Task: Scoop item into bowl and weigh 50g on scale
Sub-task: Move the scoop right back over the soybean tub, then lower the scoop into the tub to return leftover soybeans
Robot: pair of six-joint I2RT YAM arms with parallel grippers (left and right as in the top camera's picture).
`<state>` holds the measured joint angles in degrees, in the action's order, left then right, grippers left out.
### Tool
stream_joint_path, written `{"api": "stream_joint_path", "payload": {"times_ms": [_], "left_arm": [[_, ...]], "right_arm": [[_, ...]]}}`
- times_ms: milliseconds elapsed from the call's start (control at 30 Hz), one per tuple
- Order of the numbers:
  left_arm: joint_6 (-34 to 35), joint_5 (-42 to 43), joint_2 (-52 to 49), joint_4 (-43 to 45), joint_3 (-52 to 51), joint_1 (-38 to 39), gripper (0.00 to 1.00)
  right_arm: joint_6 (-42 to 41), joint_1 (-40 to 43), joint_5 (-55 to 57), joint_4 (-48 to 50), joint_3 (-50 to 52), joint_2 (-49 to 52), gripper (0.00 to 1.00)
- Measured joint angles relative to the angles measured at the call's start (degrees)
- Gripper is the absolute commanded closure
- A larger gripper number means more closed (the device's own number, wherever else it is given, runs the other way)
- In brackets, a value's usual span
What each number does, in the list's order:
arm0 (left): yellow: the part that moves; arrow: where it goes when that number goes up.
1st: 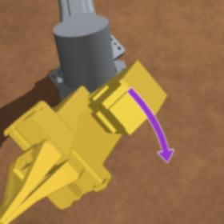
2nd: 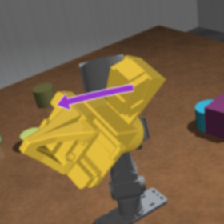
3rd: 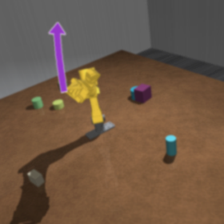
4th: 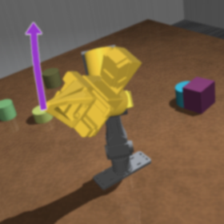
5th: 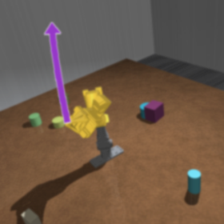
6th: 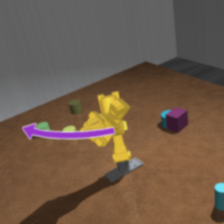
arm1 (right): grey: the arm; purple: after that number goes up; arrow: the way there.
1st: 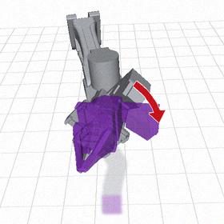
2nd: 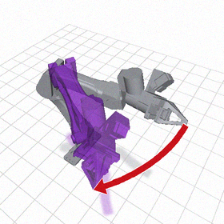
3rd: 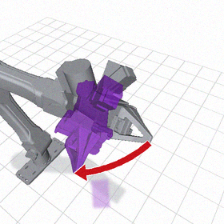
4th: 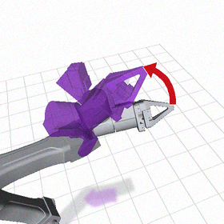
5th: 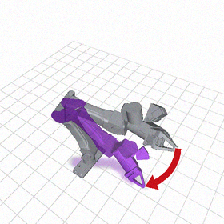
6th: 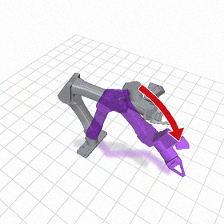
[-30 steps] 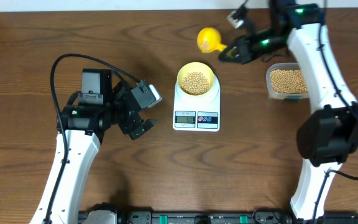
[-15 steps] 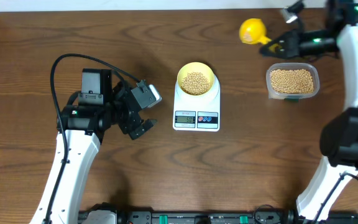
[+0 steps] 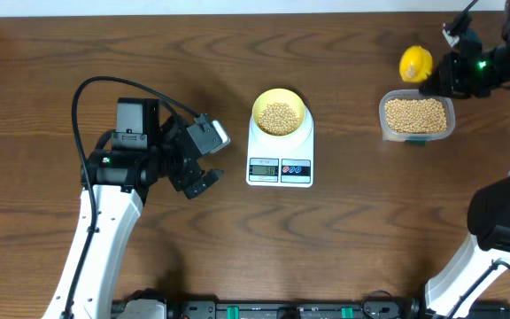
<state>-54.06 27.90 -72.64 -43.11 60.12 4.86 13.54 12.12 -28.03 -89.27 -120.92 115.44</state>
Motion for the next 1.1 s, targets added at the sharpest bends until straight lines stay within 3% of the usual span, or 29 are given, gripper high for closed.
{"api": "stream_joint_path", "payload": {"times_ms": [667,1100], "left_arm": [[0.0,0.0,0.0,0.0,0.0,0.0,0.02],[0.0,0.0,0.0,0.0,0.0,0.0,0.02]], "right_arm": [[-3.3,-8.5,34.0,-0.6,3.1,0.0,0.99],[-4.8,-8.6,38.2,2.4,3.7,0.0,0.99]]}}
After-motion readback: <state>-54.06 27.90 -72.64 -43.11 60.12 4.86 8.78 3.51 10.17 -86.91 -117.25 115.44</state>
